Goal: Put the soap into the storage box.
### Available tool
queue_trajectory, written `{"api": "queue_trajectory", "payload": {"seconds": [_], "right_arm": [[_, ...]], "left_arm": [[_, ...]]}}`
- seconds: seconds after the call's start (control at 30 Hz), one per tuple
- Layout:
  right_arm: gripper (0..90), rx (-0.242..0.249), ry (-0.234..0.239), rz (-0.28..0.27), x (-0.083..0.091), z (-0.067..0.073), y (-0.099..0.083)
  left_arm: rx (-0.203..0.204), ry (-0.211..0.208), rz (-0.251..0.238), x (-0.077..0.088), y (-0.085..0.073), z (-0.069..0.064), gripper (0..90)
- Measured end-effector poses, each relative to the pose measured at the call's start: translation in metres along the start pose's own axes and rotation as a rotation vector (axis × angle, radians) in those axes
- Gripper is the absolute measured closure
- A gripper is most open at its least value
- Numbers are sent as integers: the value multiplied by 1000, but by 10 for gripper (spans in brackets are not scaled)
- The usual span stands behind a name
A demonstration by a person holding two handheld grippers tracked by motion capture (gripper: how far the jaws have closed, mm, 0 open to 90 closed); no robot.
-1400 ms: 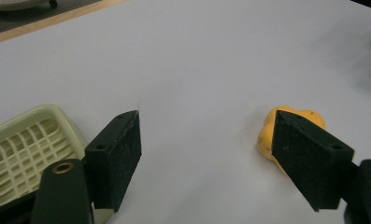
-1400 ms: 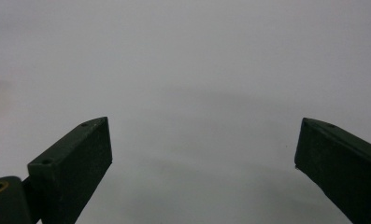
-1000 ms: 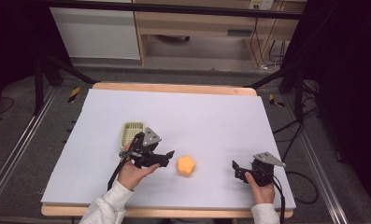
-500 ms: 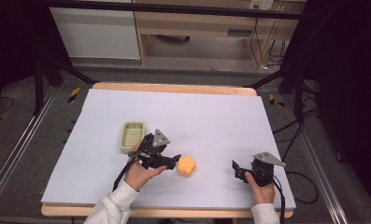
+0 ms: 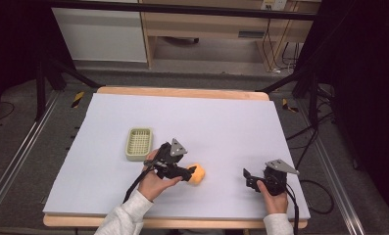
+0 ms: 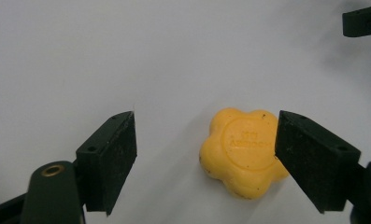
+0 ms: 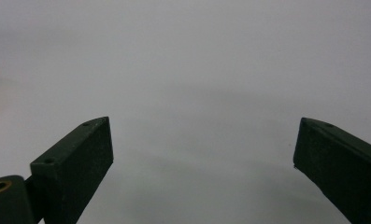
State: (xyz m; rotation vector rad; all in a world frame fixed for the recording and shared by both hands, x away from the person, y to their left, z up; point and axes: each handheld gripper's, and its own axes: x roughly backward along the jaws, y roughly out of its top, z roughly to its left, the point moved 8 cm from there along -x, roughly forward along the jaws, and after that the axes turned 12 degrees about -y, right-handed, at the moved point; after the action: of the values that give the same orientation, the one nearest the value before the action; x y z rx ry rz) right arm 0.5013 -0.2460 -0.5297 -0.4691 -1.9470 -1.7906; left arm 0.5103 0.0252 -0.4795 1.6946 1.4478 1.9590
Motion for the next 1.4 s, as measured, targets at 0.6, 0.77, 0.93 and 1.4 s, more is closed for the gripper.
{"api": "queue_trajectory", "payload": {"seconds": [0.6,0.77,0.93,1.4], "right_arm": [[56,-9,5,11,0,0,0],[57,-7,9,11,0,0,0],[56,-9,8,12,0,0,0],[50,-10,5,15,0,0,-1]], "left_arm": [[4,-24,49,-18,-6,-6,190],[2,-30,57,-21,-7,-9,183],[-2,-35,70,-27,-8,-12,177],[9,-50,122,-42,-15,-17,162]]}}
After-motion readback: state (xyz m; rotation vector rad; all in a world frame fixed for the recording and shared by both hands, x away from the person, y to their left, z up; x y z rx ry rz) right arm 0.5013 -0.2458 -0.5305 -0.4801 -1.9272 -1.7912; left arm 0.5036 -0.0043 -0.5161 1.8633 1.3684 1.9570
